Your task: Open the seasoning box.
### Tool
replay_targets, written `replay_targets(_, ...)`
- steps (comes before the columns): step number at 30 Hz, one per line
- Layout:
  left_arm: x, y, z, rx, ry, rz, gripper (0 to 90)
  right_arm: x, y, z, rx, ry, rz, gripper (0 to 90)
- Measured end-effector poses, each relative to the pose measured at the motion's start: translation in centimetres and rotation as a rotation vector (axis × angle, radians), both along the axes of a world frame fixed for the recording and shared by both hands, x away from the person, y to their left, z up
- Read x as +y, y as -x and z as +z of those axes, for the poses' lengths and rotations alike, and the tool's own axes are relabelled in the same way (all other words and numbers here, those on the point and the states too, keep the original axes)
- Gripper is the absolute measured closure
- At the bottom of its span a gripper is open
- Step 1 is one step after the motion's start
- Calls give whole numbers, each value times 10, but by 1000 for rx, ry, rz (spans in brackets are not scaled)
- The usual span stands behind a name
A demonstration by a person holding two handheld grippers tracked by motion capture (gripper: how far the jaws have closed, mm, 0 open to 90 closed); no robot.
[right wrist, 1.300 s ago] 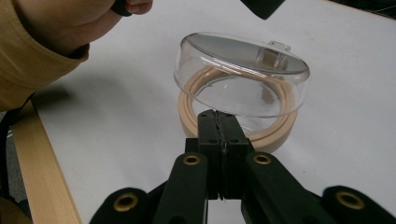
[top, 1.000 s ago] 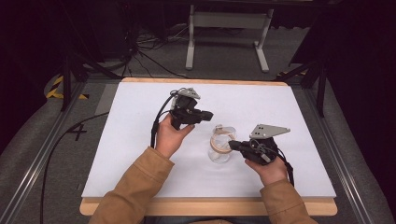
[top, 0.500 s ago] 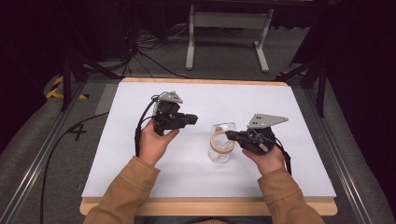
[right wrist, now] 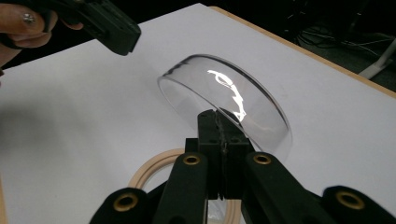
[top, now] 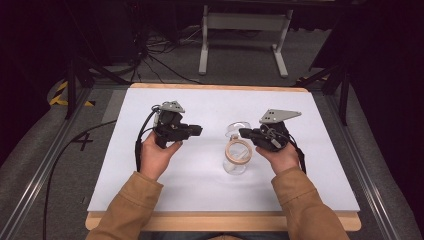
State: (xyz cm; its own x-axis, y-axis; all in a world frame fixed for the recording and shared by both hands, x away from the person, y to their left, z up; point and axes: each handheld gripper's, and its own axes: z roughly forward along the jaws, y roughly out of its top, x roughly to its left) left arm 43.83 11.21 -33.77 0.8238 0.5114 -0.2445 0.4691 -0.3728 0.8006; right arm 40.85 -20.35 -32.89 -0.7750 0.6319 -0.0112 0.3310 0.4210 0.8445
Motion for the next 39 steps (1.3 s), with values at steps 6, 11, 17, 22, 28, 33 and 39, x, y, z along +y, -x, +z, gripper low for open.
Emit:
replay_targets(6,3,0,0,2,2,5,835,-3,-9,-2,3,6,-34,896)
replay_targets(11,4,-1,-1,6,1,4,832,-5,-10,-3,9,0,-42,897)
replay_targets(17,3,-1,0,1,5,-7,830,-7,-3,2,-3,5,-33,896)
replay_targets(22,5,0,3,-12,-17,-18,802,-19,8,13,-22,6,-43,896)
replay_targets(28,22,1,8,-30,-49,3,781,-40,18,22,-29,6,-76,895)
replay_targets(33,33,1,9,-19,-62,28,768,-63,23,26,-27,4,-125,895)
replay_targets(39,42,-1,6,3,-68,42,757,-86,28,24,-14,13,-182,893)
